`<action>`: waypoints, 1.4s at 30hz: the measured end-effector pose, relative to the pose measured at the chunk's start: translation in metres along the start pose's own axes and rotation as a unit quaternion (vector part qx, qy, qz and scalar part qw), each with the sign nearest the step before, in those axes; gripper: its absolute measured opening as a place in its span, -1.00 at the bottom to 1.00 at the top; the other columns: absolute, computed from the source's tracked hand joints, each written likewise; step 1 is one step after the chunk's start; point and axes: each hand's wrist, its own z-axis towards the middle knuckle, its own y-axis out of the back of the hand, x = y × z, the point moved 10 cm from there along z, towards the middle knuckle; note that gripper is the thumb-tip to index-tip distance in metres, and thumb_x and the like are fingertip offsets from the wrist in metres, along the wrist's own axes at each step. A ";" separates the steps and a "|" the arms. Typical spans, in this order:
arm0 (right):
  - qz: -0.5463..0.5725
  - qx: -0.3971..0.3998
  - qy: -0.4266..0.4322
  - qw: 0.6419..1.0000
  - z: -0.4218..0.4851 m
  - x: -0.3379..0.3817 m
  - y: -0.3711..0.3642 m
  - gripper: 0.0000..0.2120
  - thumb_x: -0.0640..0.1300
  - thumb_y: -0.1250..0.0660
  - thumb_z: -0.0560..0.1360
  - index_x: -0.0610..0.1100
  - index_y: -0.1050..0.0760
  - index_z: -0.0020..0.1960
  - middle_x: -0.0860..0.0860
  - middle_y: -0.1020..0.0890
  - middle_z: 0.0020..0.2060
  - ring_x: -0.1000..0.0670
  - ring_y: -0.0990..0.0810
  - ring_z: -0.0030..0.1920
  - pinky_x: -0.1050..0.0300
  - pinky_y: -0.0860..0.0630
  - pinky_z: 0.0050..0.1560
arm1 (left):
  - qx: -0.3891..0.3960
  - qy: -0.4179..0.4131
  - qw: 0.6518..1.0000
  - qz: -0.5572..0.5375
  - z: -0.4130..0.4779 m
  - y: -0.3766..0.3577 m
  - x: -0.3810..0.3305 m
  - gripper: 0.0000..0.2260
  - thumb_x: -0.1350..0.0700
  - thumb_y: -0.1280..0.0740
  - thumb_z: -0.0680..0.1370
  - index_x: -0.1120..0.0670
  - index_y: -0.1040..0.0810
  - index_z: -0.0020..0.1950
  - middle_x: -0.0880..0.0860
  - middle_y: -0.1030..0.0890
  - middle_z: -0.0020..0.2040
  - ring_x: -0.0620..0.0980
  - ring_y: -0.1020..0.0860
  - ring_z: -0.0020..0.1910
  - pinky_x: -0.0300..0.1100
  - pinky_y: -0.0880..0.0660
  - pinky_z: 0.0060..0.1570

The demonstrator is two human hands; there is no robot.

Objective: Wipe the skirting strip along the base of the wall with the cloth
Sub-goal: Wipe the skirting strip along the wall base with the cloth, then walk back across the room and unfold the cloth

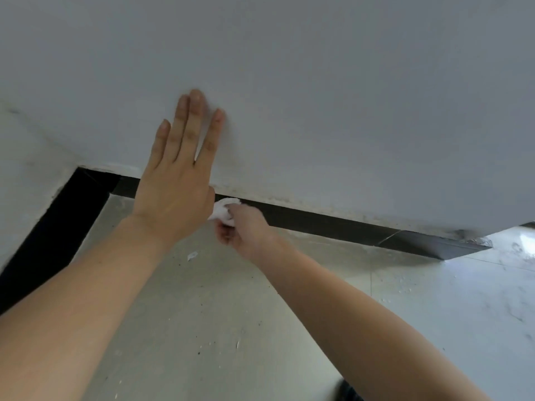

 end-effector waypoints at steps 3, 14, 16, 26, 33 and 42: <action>-0.171 0.013 -0.023 0.985 -0.003 -0.025 -0.008 -0.76 -0.21 -0.34 0.48 -0.12 -0.35 -0.31 -0.02 -0.42 -0.44 0.07 -0.38 -0.45 0.22 -0.39 -0.34 | -0.008 -0.007 1.000 -0.009 -0.005 0.001 0.006 -0.08 0.36 -0.30 0.34 0.20 0.17 0.56 0.22 0.17 0.56 0.16 0.16 0.54 0.02 0.16 0.50; -0.200 -0.067 0.045 0.977 -0.127 0.023 0.018 -0.83 -0.17 -0.21 0.54 -0.19 -0.56 -0.09 -0.11 -0.62 -0.28 0.01 -0.49 -0.38 0.18 -0.41 -0.32 | 0.312 0.307 0.866 -0.241 -0.101 0.010 0.064 -0.34 0.05 -0.16 0.61 0.08 0.15 0.59 0.10 0.25 0.56 0.06 0.19 0.55 -0.11 -0.09 0.46; -0.225 -0.070 0.033 0.971 -0.167 0.033 -0.003 -0.83 -0.16 -0.22 0.54 -0.18 -0.56 -0.08 -0.10 -0.64 -0.28 0.01 -0.51 -0.38 0.19 -0.42 -0.33 | 0.336 0.337 0.841 -0.258 -0.118 0.053 0.071 -0.39 0.04 -0.17 0.62 0.09 0.05 0.59 0.11 0.13 0.58 0.06 0.11 0.55 -0.09 -0.14 0.44; -0.294 0.029 0.080 0.952 -0.474 0.165 -0.162 -0.83 -0.15 -0.23 0.51 -0.18 -0.57 -0.12 -0.06 -0.64 -0.31 0.03 -0.53 -0.40 0.23 -0.43 -0.37 | 0.249 0.449 0.798 -0.315 -0.111 0.392 0.175 -0.81 0.13 -0.21 0.57 0.08 -0.52 0.15 0.03 -0.51 0.15 -0.05 -0.44 -0.01 -0.24 -0.39 -0.10; -0.377 0.085 0.168 0.907 -0.670 0.252 -0.230 -0.87 -0.20 -0.23 0.49 -0.20 -0.54 -0.10 -0.09 -0.60 -0.35 0.03 -0.48 -0.42 0.23 -0.39 -0.38 | 0.204 0.481 0.798 -0.300 -0.100 0.614 0.210 -0.60 0.07 -0.18 0.61 0.01 -0.36 0.46 -0.03 -0.39 0.43 -0.04 -0.37 0.37 -0.16 -0.31 0.34; -0.508 0.258 0.223 0.791 -0.812 0.231 -0.327 -0.81 -0.17 -0.20 0.54 -0.25 -0.55 0.00 -0.11 -0.63 -0.27 0.04 -0.51 -0.39 0.27 -0.41 -0.37 | 0.097 0.649 0.707 -0.264 -0.209 0.787 0.184 -0.61 0.05 -0.17 0.59 -0.05 -0.37 0.43 -0.09 -0.38 0.42 -0.08 -0.41 0.32 -0.15 -0.36 0.31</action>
